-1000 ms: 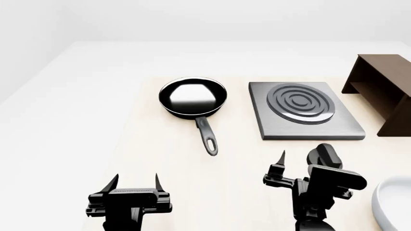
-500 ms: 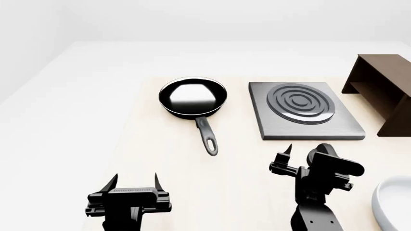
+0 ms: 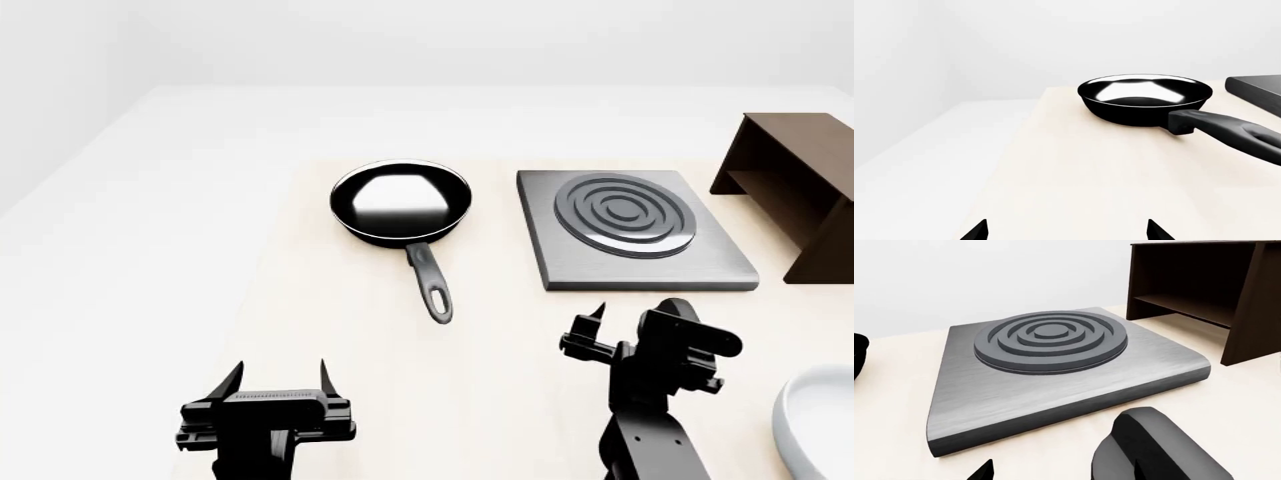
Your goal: Turn on the stove.
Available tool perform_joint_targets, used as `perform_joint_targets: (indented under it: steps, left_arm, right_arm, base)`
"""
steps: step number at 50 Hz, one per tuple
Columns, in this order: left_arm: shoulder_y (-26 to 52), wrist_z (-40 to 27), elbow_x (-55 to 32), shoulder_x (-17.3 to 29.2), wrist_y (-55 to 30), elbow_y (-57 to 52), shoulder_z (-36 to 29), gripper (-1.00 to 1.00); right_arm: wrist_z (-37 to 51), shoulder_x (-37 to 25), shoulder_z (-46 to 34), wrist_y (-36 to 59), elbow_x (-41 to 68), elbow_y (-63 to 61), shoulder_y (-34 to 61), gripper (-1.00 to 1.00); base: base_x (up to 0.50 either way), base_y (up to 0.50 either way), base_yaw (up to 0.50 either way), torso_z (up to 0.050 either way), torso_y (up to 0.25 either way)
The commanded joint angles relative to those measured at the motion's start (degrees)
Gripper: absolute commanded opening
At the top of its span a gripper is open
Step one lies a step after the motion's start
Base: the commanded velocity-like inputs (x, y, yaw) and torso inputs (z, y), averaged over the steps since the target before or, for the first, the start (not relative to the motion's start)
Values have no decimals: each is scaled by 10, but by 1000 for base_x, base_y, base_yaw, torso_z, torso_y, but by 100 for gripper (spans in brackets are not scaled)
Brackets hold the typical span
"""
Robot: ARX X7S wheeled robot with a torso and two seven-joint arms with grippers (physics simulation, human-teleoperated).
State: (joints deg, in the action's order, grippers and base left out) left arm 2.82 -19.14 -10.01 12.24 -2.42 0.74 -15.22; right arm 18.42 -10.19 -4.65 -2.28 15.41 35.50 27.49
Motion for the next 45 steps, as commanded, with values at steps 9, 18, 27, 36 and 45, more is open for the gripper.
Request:
perform_joint_targets:
  steps: [9, 18, 27, 36, 45]
  left_arm:
    - [-1, 10, -3, -5, 12, 5, 6, 100]
    - [-1, 8, -5, -3, 12, 4, 4, 100]
    - [1, 7, -7, -2, 15, 8, 2, 100]
    - [1, 3, -8, 0, 13, 6, 0, 100]
    - [1, 1, -10, 1, 14, 6, -2, 100]
  right_arm:
    - [-26, 18, 14, -81, -9, 170, 61, 100]
    - [-40, 27, 14, -158, -16, 329, 124, 100]
    - [-35, 32, 16, -186, -35, 394, 154, 100]
    - [-34, 32, 33, -188, -51, 393, 154, 100]
    - [-32, 34, 48, -187, -63, 394, 154, 100]
  base:
    - [0, 0, 0, 0, 0]
    - [0, 0, 0, 0, 0]
    - [0, 0, 0, 0, 0]
    - [0, 0, 0, 0, 0]
    - [0, 0, 0, 0, 0]
